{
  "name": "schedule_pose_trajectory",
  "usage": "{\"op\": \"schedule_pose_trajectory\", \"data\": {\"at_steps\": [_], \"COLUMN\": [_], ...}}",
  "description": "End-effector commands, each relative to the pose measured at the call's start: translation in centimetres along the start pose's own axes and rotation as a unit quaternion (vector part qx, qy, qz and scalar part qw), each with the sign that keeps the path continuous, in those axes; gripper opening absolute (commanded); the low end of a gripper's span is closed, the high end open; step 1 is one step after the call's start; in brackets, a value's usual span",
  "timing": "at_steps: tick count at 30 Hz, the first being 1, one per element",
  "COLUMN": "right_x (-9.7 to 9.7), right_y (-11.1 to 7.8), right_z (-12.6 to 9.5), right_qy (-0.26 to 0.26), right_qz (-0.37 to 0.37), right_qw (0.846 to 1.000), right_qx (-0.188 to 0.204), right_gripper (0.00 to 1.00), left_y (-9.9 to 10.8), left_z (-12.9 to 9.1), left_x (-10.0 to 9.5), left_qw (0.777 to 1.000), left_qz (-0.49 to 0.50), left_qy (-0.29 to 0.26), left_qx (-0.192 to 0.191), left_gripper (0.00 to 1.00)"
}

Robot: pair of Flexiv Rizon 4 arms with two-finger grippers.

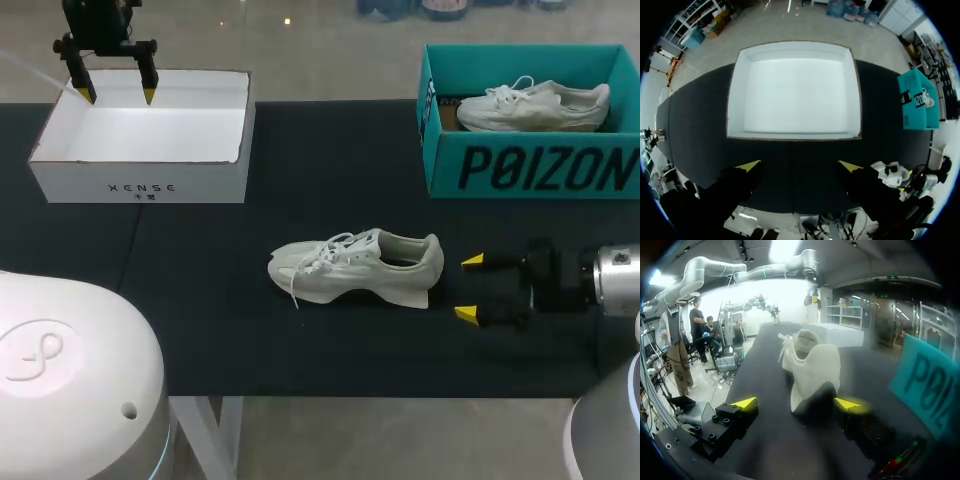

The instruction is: Take the shoe out of the shoebox, open the shoe tongue, remove and reinsert the insole, then place the shoe into the shoebox

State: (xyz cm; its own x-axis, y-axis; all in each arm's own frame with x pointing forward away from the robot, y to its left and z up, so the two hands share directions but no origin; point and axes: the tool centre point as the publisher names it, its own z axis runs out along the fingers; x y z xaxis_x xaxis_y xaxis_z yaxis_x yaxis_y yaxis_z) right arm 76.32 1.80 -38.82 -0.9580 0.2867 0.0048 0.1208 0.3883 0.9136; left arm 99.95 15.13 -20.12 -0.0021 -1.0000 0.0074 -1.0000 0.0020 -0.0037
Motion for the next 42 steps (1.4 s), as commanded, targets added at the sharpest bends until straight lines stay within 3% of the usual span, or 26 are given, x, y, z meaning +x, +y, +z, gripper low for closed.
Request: {"op": "schedule_pose_trajectory", "data": {"at_steps": [1,16,27,42], "right_x": [-0.5,-4.1,-4.0,-3.6], "right_y": [-0.4,-0.3,-1.5,-0.4], "right_z": [0.8,2.2,4.5,7.5], "right_qy": [-0.007,0.000,0.022,0.040], "right_qz": [-0.007,-0.029,-0.024,-0.028], "right_qw": [1.000,1.000,0.999,0.998], "right_qx": [-0.006,-0.011,-0.024,-0.046], "right_gripper": [1.00,1.00,1.00,1.00], "left_y": [0.2,0.2,0.2,0.2], "left_z": [-0.1,-0.1,-0.1,-0.1], "left_x": [0.0,0.0,0.0,0.0], "left_qw": [1.000,1.000,1.000,1.000], "left_qz": [0.000,0.000,0.000,0.000], "left_qy": [-0.001,-0.001,-0.001,-0.001], "left_qx": [0.001,0.001,0.001,0.001], "left_gripper": [1.00,1.00,1.00,1.00]}}
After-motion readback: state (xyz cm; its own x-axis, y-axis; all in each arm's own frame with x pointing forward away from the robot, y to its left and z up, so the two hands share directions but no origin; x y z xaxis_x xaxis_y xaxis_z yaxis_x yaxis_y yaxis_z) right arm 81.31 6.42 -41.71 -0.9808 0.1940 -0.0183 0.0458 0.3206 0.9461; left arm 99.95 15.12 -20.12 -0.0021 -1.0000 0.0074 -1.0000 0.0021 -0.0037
